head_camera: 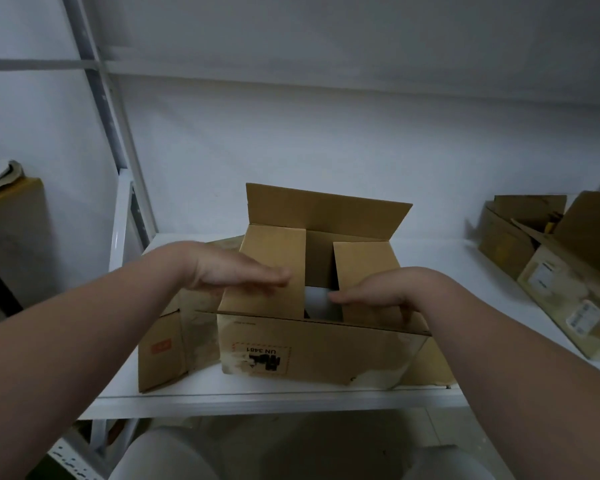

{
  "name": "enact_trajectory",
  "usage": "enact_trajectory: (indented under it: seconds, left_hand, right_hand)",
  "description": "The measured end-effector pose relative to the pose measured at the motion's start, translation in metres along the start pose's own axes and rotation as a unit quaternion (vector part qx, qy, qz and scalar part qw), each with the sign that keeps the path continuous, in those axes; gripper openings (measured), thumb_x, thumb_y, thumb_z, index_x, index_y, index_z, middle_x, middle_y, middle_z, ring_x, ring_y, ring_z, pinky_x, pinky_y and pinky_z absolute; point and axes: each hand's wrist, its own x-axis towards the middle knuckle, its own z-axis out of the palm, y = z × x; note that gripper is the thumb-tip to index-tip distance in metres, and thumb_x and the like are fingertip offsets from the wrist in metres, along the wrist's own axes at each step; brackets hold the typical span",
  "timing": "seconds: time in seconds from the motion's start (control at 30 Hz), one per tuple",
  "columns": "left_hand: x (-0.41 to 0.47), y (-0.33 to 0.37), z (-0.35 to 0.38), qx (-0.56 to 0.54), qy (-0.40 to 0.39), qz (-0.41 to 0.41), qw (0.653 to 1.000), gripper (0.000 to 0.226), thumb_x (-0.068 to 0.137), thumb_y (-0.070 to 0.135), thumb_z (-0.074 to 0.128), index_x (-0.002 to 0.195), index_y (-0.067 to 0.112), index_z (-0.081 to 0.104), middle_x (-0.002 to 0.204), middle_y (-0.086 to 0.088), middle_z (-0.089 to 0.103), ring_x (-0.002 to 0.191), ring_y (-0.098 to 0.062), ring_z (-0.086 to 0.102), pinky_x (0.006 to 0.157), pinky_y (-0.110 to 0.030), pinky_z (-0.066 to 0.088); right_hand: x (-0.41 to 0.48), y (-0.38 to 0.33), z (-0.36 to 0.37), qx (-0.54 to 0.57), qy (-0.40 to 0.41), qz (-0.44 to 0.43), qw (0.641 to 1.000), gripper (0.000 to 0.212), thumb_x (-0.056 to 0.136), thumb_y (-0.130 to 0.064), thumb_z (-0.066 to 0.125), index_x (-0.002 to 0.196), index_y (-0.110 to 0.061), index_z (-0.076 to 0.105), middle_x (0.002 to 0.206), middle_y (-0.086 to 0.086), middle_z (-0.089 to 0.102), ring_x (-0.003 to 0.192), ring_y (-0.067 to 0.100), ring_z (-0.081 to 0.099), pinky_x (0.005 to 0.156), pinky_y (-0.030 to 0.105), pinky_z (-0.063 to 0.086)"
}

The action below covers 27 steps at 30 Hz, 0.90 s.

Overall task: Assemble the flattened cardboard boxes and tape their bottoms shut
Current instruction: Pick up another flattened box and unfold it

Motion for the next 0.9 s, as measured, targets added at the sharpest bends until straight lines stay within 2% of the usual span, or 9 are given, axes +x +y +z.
enact_trajectory:
  seconds: [0.07, 0.13, 0.27, 0.37, 0.47, 0.57, 0.63, 0.7, 0.9]
  left_hand:
    - [-0.005, 0.014, 0.000, 0.097, -0.076, -0.008, 0.992, 0.109, 0.058, 0.083, 0.055, 0.148, 0.027, 0.029, 0.154, 0.008, 0.031, 0.141, -0.010, 0.026, 0.116, -0.031, 0.020]
    - [-0.003, 0.027, 0.003, 0.153, -0.097, -0.020, 0.983, 0.095, 0.073, 0.062, 0.057, 0.152, 0.025, 0.018, 0.156, 0.004, 0.024, 0.144, -0.012, 0.020, 0.117, -0.032, 0.018]
    - [-0.001, 0.043, 0.002, 0.084, -0.105, 0.006, 0.991, 0.081, 0.076, 0.036, 0.062, 0.148, 0.028, 0.028, 0.149, -0.002, 0.041, 0.133, -0.020, 0.042, 0.112, -0.039, 0.034]
    - [-0.001, 0.046, -0.010, 0.122, 0.025, 0.041, 0.991, 0.087, 0.065, 0.054, 0.063, 0.145, 0.032, 0.036, 0.143, 0.006, 0.046, 0.129, -0.014, 0.045, 0.112, -0.041, 0.033]
    - [0.007, 0.044, -0.024, 0.167, 0.195, 0.054, 0.965, 0.083, 0.073, 0.061, 0.068, 0.144, 0.032, 0.037, 0.140, 0.006, 0.049, 0.128, -0.015, 0.045, 0.111, -0.036, 0.033]
    - [0.025, 0.035, -0.025, 0.305, 0.347, 0.031, 0.886, 0.085, 0.082, 0.051, 0.066, 0.151, 0.031, 0.021, 0.155, -0.005, 0.028, 0.142, -0.026, 0.025, 0.114, -0.042, 0.027]
    - [0.038, 0.029, -0.015, 0.396, 0.378, 0.007, 0.837, 0.096, 0.082, 0.050, 0.066, 0.152, 0.036, 0.000, 0.161, -0.005, -0.005, 0.147, -0.032, -0.005, 0.116, -0.056, 0.012]
    - [0.049, 0.025, -0.004, 0.456, 0.381, 0.005, 0.804, 0.105, 0.081, 0.051, 0.066, 0.149, 0.038, -0.013, 0.157, -0.003, -0.024, 0.144, -0.033, -0.021, 0.114, -0.062, 0.003]
    - [0.078, 0.036, -0.008, 0.475, 0.443, -0.002, 0.761, 0.092, 0.090, 0.056, 0.048, 0.149, 0.031, -0.017, 0.157, -0.006, -0.024, 0.144, -0.034, -0.021, 0.112, -0.065, 0.001]
  right_hand:
    - [0.001, 0.000, -0.004, 0.008, 0.017, -0.002, 1.000, 0.080, 0.084, -0.073, 0.041, 0.145, -0.022, 0.036, 0.151, 0.006, 0.035, 0.137, 0.030, 0.034, 0.104, 0.045, 0.035]
    - [0.000, -0.003, -0.009, -0.002, 0.029, -0.006, 1.000, 0.080, 0.084, -0.074, 0.040, 0.146, -0.023, 0.036, 0.150, 0.004, 0.038, 0.136, 0.028, 0.036, 0.103, 0.045, 0.036]
    - [-0.009, -0.005, -0.019, -0.006, 0.033, -0.036, 0.999, 0.073, 0.083, -0.077, 0.034, 0.137, -0.029, 0.049, 0.132, -0.004, 0.054, 0.124, 0.022, 0.048, 0.106, 0.045, 0.035]
    - [-0.012, -0.004, -0.027, 0.033, 0.111, -0.092, 0.989, 0.071, 0.081, -0.080, 0.029, 0.117, -0.030, 0.065, 0.119, -0.008, 0.061, 0.114, 0.019, 0.054, 0.105, 0.045, 0.037]
    - [-0.010, -0.005, -0.029, 0.026, 0.314, -0.144, 0.938, 0.067, 0.090, -0.071, 0.025, 0.109, -0.022, 0.067, 0.117, -0.001, 0.064, 0.105, 0.020, 0.057, 0.092, 0.040, 0.046]
    - [-0.002, 0.003, -0.024, -0.081, 0.439, -0.169, 0.879, 0.060, 0.093, -0.063, 0.030, 0.142, -0.031, 0.039, 0.143, 0.002, 0.047, 0.130, 0.024, 0.040, 0.102, 0.042, 0.038]
    - [0.007, 0.011, -0.014, -0.162, 0.410, -0.174, 0.881, 0.068, 0.093, -0.063, 0.033, 0.151, -0.037, 0.010, 0.160, 0.002, 0.014, 0.145, 0.026, 0.012, 0.116, 0.050, 0.012]
    - [0.022, 0.020, 0.002, -0.229, 0.365, -0.159, 0.888, 0.073, 0.091, -0.068, 0.028, 0.149, -0.040, -0.006, 0.160, 0.002, -0.012, 0.147, 0.028, -0.011, 0.114, 0.056, -0.006]
    - [0.055, 0.042, 0.038, -0.273, 0.298, -0.132, 0.905, 0.089, 0.070, -0.081, -0.011, 0.149, -0.039, -0.011, 0.159, 0.002, -0.017, 0.144, 0.030, -0.020, 0.113, 0.061, -0.010]
